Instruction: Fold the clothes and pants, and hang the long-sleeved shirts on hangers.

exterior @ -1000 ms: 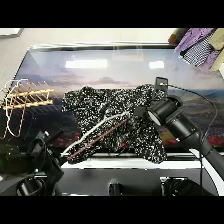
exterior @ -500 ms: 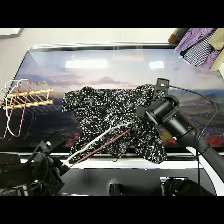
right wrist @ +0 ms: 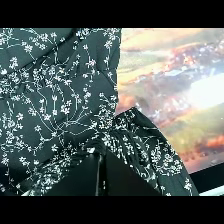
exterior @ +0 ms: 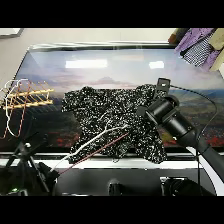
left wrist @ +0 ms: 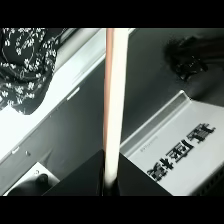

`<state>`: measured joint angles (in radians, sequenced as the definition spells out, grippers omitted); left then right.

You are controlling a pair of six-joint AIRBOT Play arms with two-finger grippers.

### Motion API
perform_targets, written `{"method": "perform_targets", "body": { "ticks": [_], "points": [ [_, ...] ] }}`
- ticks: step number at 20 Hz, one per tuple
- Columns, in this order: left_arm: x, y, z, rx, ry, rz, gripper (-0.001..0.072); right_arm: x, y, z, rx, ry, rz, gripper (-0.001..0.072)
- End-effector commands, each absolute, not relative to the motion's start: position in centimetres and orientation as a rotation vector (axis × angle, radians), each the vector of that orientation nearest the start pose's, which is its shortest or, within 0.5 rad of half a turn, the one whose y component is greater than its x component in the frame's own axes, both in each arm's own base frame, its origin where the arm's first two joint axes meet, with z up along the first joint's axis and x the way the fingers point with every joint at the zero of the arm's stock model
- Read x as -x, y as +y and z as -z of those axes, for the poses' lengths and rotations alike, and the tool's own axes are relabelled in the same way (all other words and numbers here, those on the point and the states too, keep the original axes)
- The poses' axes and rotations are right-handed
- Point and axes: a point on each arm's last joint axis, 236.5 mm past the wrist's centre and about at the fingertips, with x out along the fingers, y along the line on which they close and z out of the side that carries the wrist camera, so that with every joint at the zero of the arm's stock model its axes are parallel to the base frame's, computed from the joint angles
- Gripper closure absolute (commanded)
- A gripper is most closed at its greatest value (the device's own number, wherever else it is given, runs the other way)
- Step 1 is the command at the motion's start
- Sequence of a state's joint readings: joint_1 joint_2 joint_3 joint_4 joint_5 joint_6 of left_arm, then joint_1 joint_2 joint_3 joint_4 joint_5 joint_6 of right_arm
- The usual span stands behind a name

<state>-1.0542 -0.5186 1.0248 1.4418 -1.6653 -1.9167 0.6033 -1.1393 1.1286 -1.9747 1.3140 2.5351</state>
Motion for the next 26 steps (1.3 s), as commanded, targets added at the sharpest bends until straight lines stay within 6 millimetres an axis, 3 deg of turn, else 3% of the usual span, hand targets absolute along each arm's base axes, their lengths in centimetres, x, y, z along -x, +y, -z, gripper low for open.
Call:
{"method": "perform_targets", "body": {
  "ticks": [1, 7, 14, 18, 22, 26],
  "points": [
    [-6.9, -16.2, -15.8, -0.237, 1.185, 0.798, 0.0686, -32.8, 11.6, -5.5, -0.14, 1.1, 0.308, 0.0671],
    [-6.1, -16.6, -16.7, -0.216, 1.183, 0.84, 0.0686, -32.7, 12.0, -4.2, -0.134, 1.136, 0.32, 0.0671],
    [-5.1, -15.9, -16.2, -0.278, 1.215, 0.874, 0.0686, -33.1, 12.2, -3.5, -0.184, 1.129, 0.36, 0.0671],
    [-7.6, -16.8, -15.3, -0.343, 1.132, 0.86, 0.0686, -32.3, 13.0, -3.7, -0.23, 1.16, 0.338, 0.0671],
    [-9.5, -18.8, -13.2, -0.39, 1.098, 0.864, 0.0686, -31.4, 13.6, -5.4, -0.294, 1.152, 0.298, 0.0671],
    [-10.7, -21.4, -13.6, -0.338, 1.033, 0.892, 0.0685, -31.0, 13.2, -6.1, -0.291, 1.145, 0.298, 0.0671]
  ]
}}
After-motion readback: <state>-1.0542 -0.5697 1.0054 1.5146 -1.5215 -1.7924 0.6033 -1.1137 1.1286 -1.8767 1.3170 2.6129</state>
